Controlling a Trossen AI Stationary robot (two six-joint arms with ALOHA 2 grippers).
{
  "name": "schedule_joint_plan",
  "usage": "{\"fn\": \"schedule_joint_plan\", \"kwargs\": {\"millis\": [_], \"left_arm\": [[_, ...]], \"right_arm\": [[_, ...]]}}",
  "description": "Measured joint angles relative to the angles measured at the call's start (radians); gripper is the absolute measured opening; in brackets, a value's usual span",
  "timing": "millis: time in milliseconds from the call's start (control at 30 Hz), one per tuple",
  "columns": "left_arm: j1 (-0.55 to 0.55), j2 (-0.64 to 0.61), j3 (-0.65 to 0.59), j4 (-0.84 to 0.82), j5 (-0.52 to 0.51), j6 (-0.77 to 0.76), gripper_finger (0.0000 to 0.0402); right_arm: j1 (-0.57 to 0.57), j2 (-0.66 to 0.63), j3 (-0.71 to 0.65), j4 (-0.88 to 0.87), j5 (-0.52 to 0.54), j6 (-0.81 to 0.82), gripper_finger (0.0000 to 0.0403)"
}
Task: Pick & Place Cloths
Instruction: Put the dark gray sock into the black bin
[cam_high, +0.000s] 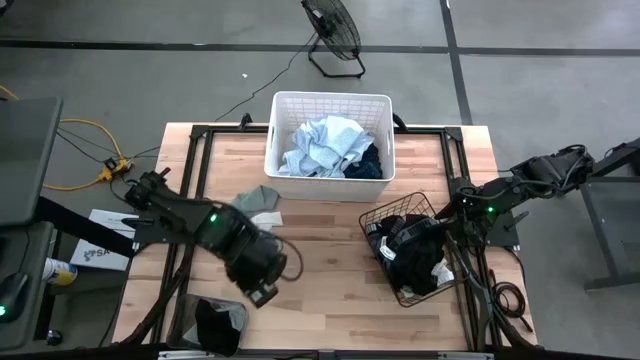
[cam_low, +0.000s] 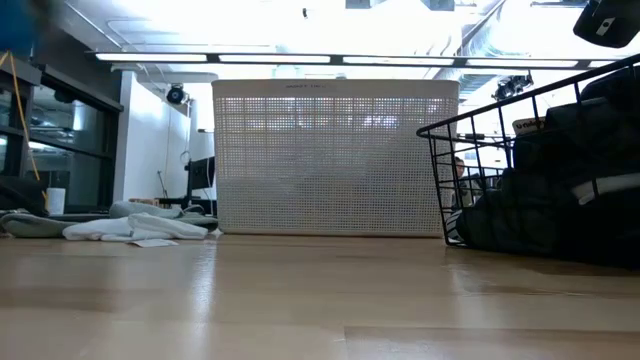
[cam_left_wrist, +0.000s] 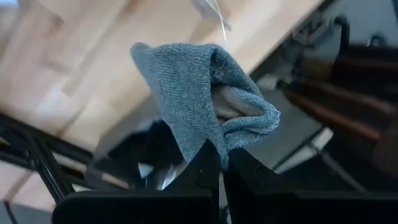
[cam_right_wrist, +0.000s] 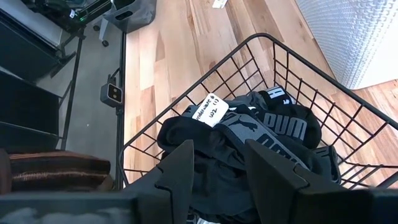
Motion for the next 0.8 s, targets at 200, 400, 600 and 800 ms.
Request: {"fn": "schedule_joint_plan", "kwargs": {"millis": [200,400,600,800], "left_arm": [[-0.102,0.000,0.000,0.000,0.037,-0.051,0.0000],[-0.217,0.000,0.000,0.000,0.033,-0.136,0.0000],[-0.354,0.000,0.000,0.007,-0.010,-0.241,0.0000],[-0.481,0.006,-0.004,0.056,-0.166,-0.364,0.0000]], "right_arm": [[0.000,0.000,0.000,0.000,0.001,0.007,0.0134],[0.000,0.000,0.000,0.000,0.007,0.008,0.0134],[0.000,0.000,0.000,0.001,0.031,0.019,0.0134],[0.000,0.000,0.000,0.002,0.031,0.086,0.0134]]}}
